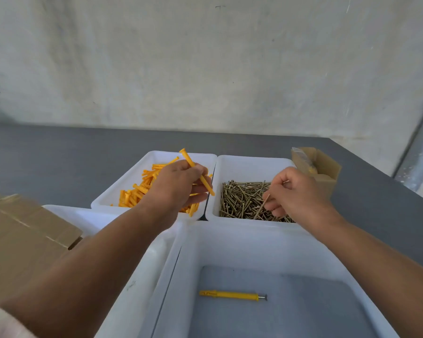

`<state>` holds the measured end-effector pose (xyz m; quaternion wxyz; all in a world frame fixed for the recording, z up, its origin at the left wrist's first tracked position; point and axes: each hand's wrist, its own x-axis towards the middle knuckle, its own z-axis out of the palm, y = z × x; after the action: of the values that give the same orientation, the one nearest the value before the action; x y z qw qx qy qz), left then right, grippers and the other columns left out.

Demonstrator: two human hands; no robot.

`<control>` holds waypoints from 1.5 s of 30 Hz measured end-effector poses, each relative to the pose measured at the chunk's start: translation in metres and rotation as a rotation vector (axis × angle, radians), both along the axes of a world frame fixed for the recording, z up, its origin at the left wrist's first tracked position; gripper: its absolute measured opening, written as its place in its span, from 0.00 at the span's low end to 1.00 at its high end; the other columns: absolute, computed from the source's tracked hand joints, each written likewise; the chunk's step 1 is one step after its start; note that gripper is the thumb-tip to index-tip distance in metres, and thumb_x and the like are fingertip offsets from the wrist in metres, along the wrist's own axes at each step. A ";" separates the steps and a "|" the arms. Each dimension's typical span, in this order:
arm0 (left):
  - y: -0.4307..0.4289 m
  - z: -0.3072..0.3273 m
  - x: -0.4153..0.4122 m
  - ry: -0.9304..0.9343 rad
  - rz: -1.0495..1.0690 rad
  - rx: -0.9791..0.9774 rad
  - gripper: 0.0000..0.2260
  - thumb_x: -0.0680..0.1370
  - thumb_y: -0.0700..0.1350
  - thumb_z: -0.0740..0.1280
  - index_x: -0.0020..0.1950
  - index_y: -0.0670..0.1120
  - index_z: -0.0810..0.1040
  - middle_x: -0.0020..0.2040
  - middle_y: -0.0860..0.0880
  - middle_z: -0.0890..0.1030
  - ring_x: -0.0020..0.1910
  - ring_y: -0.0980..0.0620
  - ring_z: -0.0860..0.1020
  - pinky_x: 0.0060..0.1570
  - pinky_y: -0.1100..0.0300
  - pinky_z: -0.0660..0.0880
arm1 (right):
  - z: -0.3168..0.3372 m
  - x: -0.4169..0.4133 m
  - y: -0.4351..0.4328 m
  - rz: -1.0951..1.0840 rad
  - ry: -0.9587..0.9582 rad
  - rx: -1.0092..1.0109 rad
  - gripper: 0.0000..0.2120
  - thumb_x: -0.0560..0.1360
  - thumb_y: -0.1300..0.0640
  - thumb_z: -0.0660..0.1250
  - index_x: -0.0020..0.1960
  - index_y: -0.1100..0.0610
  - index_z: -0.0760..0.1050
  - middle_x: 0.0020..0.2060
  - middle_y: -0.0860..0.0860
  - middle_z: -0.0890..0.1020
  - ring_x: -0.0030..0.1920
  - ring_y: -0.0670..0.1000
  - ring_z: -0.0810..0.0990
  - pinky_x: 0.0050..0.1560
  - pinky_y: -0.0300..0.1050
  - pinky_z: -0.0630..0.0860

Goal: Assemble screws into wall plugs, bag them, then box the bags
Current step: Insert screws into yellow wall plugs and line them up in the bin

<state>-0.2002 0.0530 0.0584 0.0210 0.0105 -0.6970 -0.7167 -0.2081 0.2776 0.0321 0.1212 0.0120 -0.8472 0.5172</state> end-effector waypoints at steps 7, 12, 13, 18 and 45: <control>0.019 -0.008 0.040 -0.043 -0.205 -0.009 0.05 0.80 0.41 0.65 0.48 0.40 0.79 0.35 0.48 0.79 0.36 0.51 0.82 0.37 0.57 0.81 | 0.019 0.032 -0.006 -0.026 0.047 -0.321 0.04 0.78 0.68 0.60 0.48 0.63 0.73 0.32 0.53 0.83 0.30 0.50 0.83 0.28 0.41 0.78; 0.029 -0.025 0.048 -0.016 -0.309 -0.138 0.05 0.79 0.38 0.67 0.54 0.43 0.77 0.37 0.46 0.78 0.37 0.49 0.82 0.39 0.53 0.82 | 0.020 0.044 -0.006 -0.039 0.055 -0.476 0.06 0.79 0.68 0.59 0.51 0.61 0.73 0.39 0.59 0.83 0.31 0.50 0.83 0.28 0.40 0.78; 0.030 -0.028 0.048 -0.005 -0.337 -0.170 0.07 0.78 0.38 0.67 0.56 0.45 0.76 0.36 0.46 0.77 0.36 0.48 0.82 0.38 0.53 0.82 | 0.019 0.044 -0.006 -0.042 0.060 -0.481 0.06 0.79 0.68 0.60 0.51 0.60 0.73 0.39 0.59 0.83 0.31 0.50 0.83 0.29 0.40 0.78; 0.031 -0.042 0.044 0.047 -0.413 -0.351 0.18 0.78 0.40 0.68 0.66 0.51 0.72 0.36 0.49 0.77 0.38 0.49 0.83 0.38 0.51 0.82 | 0.020 0.042 -0.002 -0.047 0.109 -0.510 0.07 0.79 0.68 0.59 0.48 0.59 0.73 0.38 0.58 0.82 0.29 0.48 0.82 0.28 0.39 0.78; 0.032 -0.049 0.043 0.190 -0.457 -0.619 0.20 0.77 0.41 0.69 0.62 0.63 0.74 0.34 0.54 0.80 0.32 0.53 0.81 0.36 0.59 0.81 | 0.014 0.046 -0.001 0.081 -0.047 -0.304 0.04 0.79 0.66 0.62 0.48 0.61 0.75 0.36 0.54 0.85 0.33 0.51 0.84 0.32 0.41 0.80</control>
<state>-0.1569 0.0846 0.0098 -0.0725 -0.2180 -0.8595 -0.4567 -0.1621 0.2761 0.0458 0.0808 0.0156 -0.7606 0.6439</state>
